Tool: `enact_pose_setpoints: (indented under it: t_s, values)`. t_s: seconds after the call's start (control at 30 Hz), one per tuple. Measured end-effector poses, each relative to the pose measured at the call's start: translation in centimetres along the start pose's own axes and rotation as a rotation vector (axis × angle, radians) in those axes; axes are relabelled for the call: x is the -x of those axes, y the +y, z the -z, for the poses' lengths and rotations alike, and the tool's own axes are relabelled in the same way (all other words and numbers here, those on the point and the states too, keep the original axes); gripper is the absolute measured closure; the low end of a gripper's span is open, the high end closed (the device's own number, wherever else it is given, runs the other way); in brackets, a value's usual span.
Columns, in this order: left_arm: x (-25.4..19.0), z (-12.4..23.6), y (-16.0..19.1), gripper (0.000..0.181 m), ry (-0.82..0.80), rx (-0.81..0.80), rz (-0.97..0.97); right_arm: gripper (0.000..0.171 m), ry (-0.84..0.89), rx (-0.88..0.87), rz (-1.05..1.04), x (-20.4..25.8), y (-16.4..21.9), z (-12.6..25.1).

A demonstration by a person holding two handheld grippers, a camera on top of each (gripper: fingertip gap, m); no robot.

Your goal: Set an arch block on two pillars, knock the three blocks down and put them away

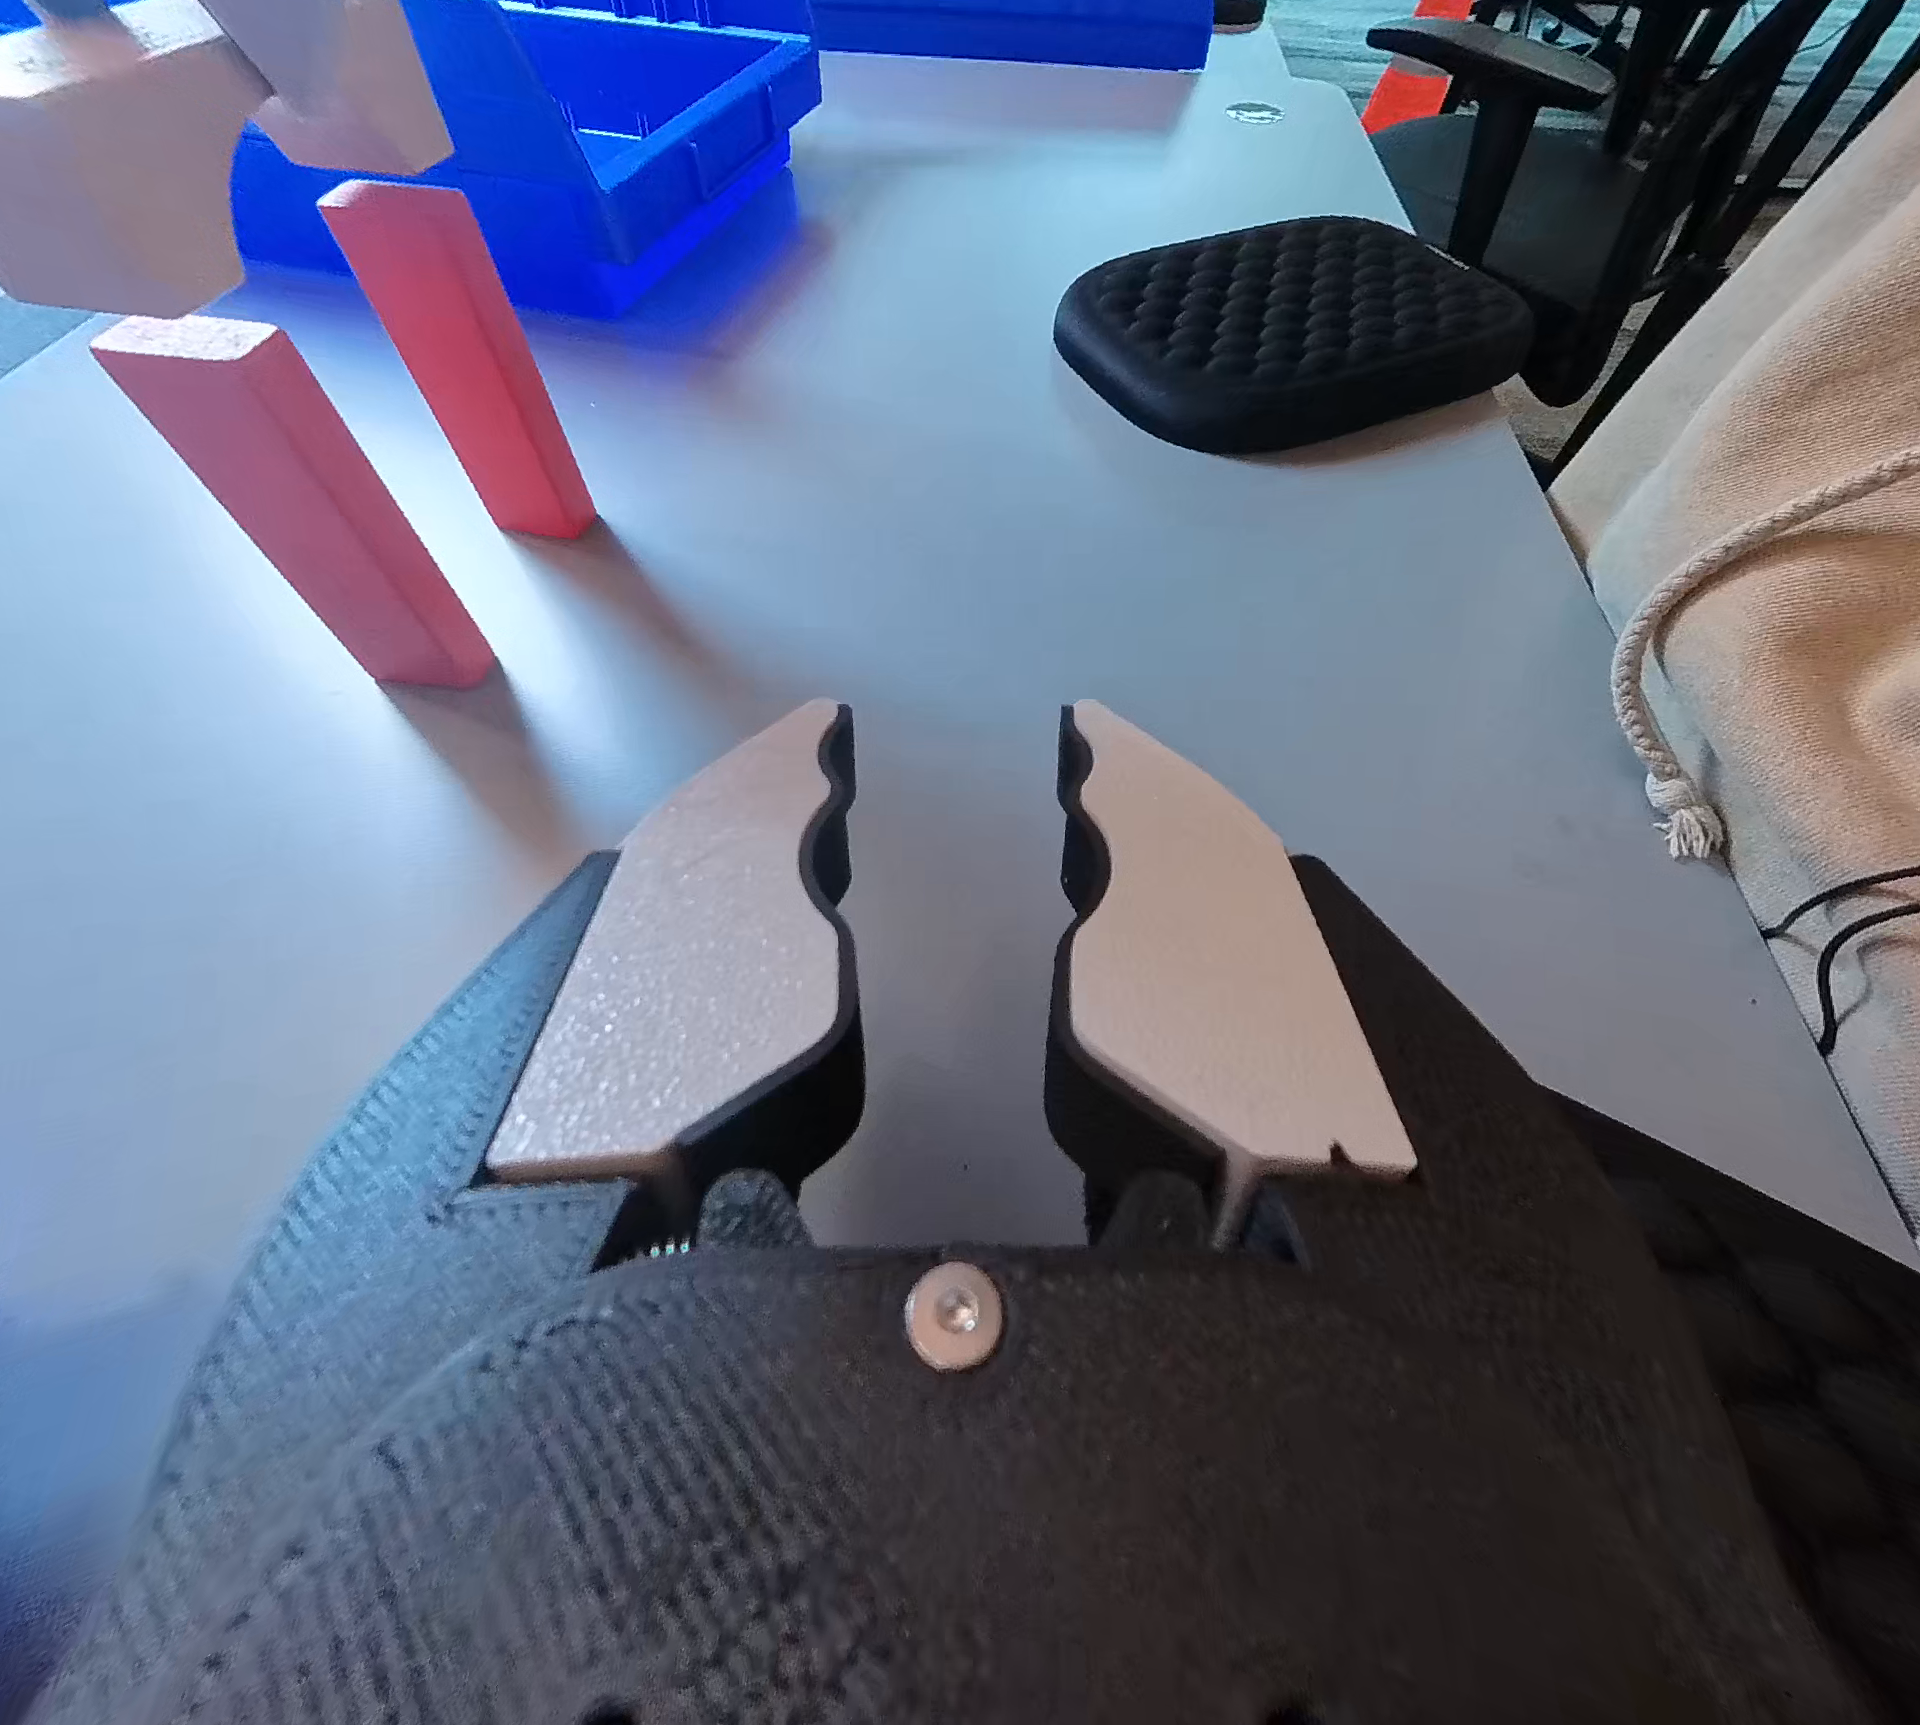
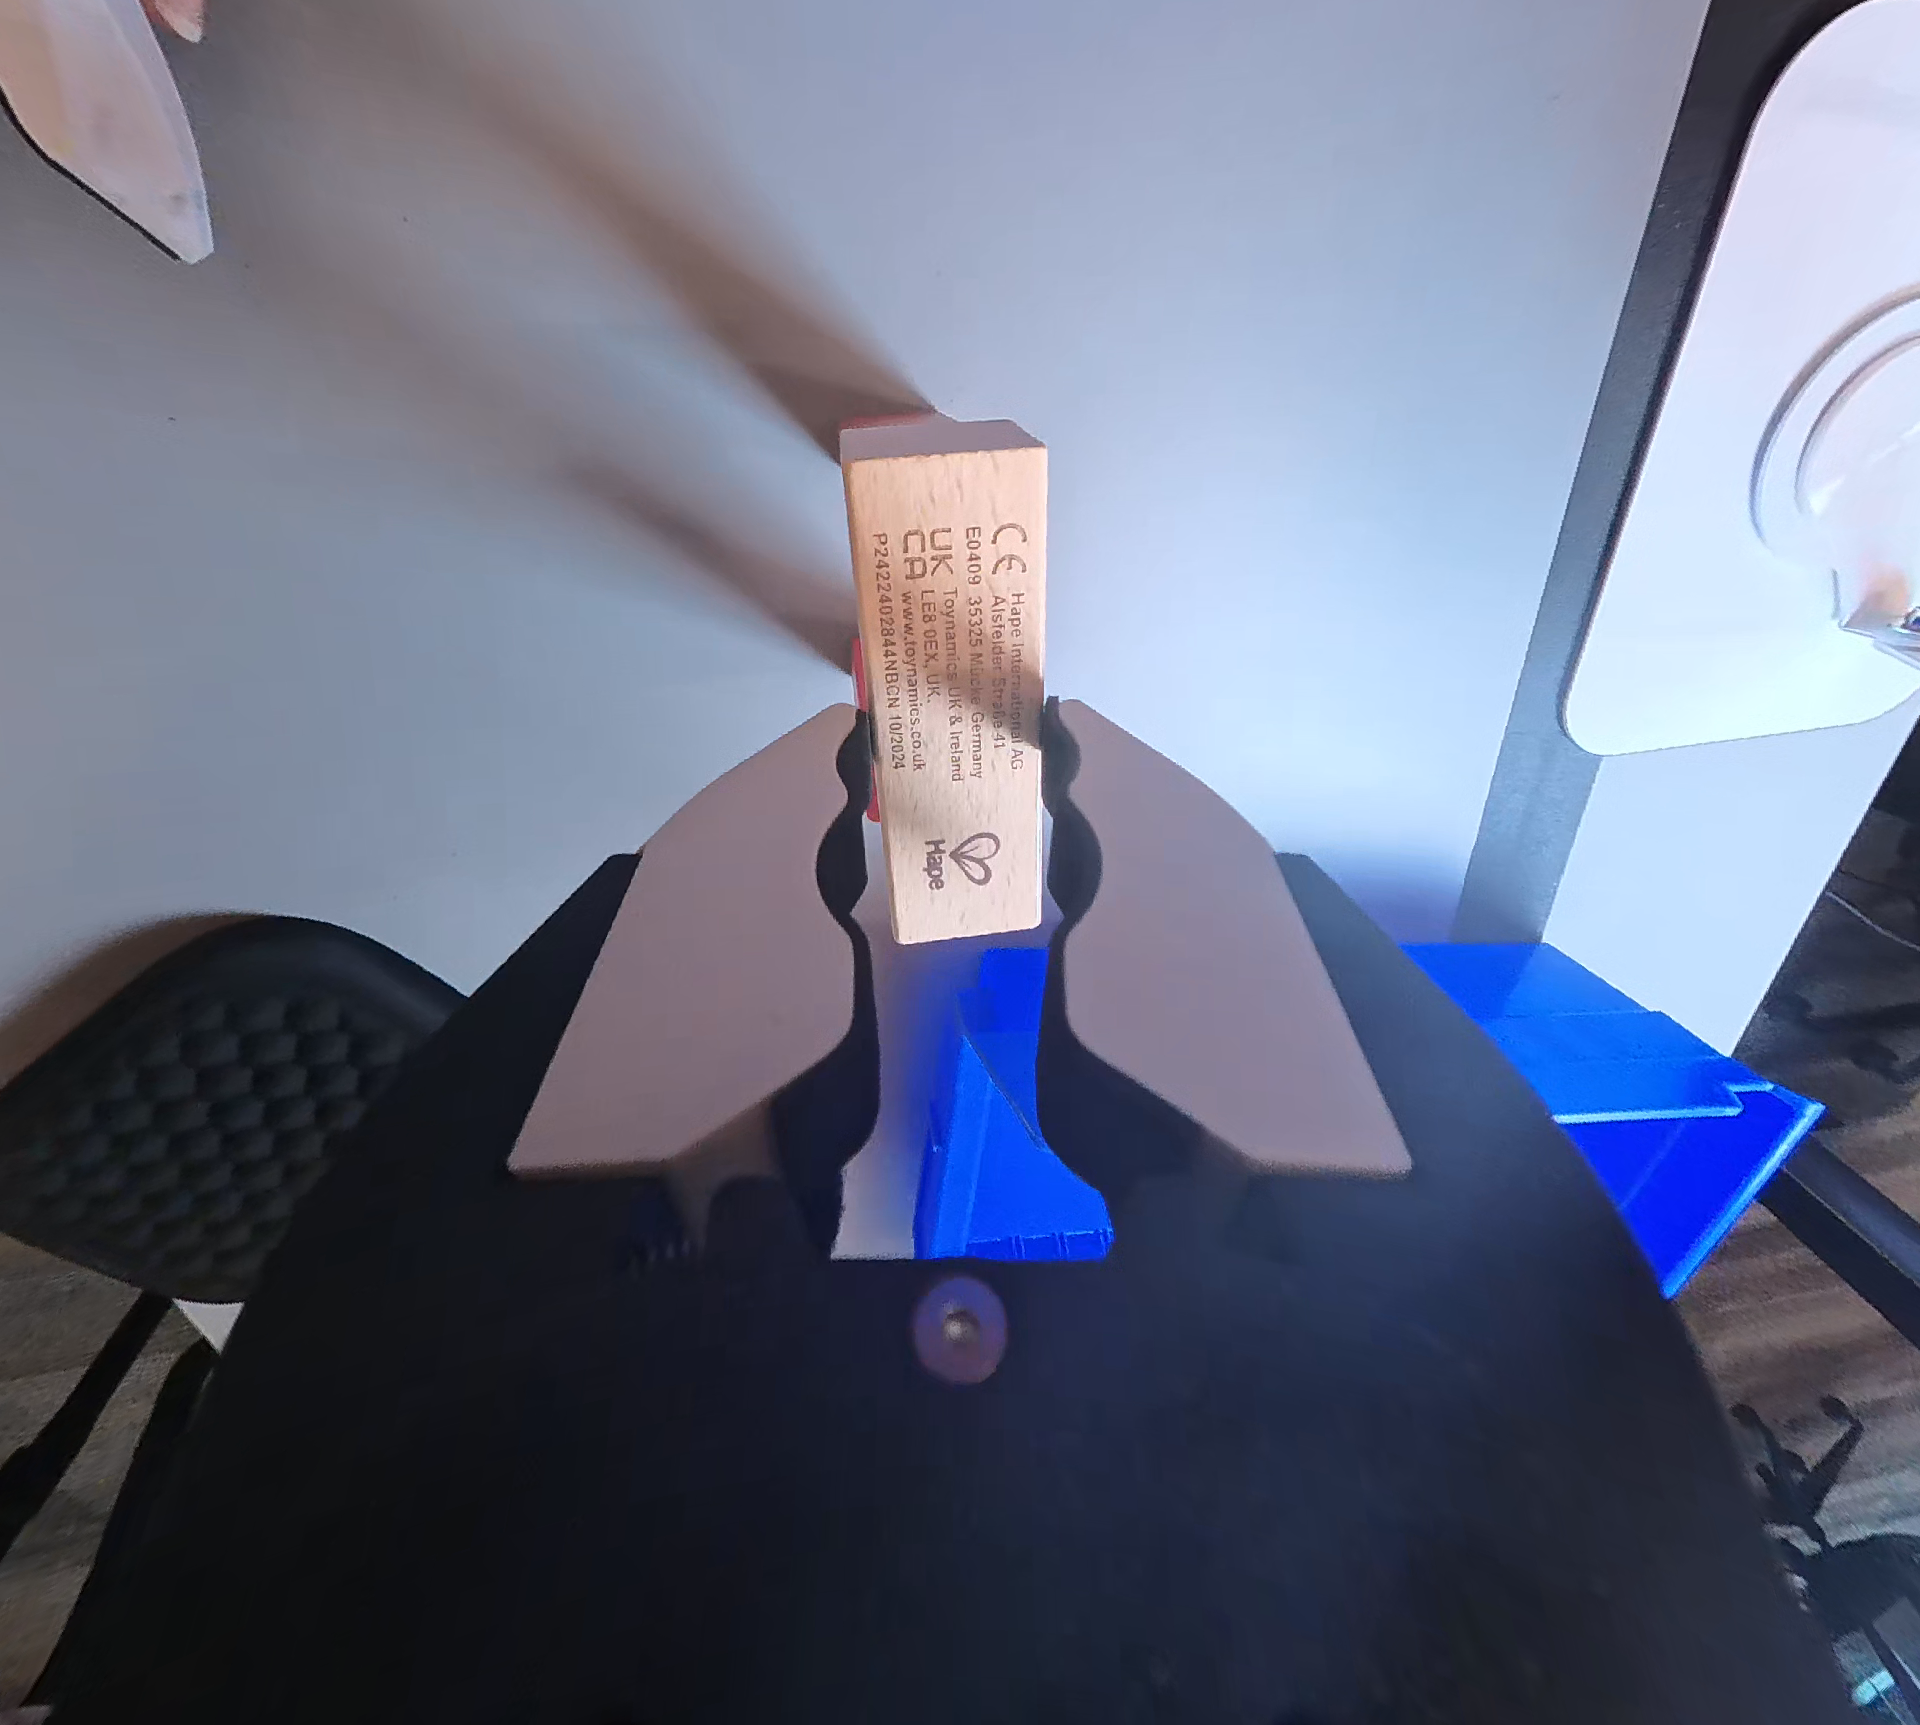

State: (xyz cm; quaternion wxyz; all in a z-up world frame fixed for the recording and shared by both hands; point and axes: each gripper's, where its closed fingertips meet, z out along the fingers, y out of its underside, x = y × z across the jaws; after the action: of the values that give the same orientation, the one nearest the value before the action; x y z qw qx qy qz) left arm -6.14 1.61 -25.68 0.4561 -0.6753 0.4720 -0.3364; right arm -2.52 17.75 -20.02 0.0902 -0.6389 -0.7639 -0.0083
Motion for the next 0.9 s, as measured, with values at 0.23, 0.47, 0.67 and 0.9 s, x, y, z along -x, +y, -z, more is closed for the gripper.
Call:
enact_pose_setpoints:
  t_s: [0.23,0.47,0.67,0.9]
  values:
    - [-0.14,-0.08,0.1,0.144,0.006,0.005,-0.002,0.14,0.006,0.028,-0.006,-0.19,0.26,-0.47]
    - [-0.24,-0.16,0.19,0.144,0.011,0.008,-0.003,0.14,0.005,0.038,-0.004,-0.13,0.23,-0.67]
    - [-0.28,-0.18,0.22,0.144,0.013,0.01,-0.004,0.14,0.004,0.039,-0.008,-0.09,0.19,-0.68]
    - [-0.33,-0.24,0.31,0.143,0.016,0.014,-0.003,0.139,0.003,0.018,-0.007,-0.04,-0.09,-0.35]
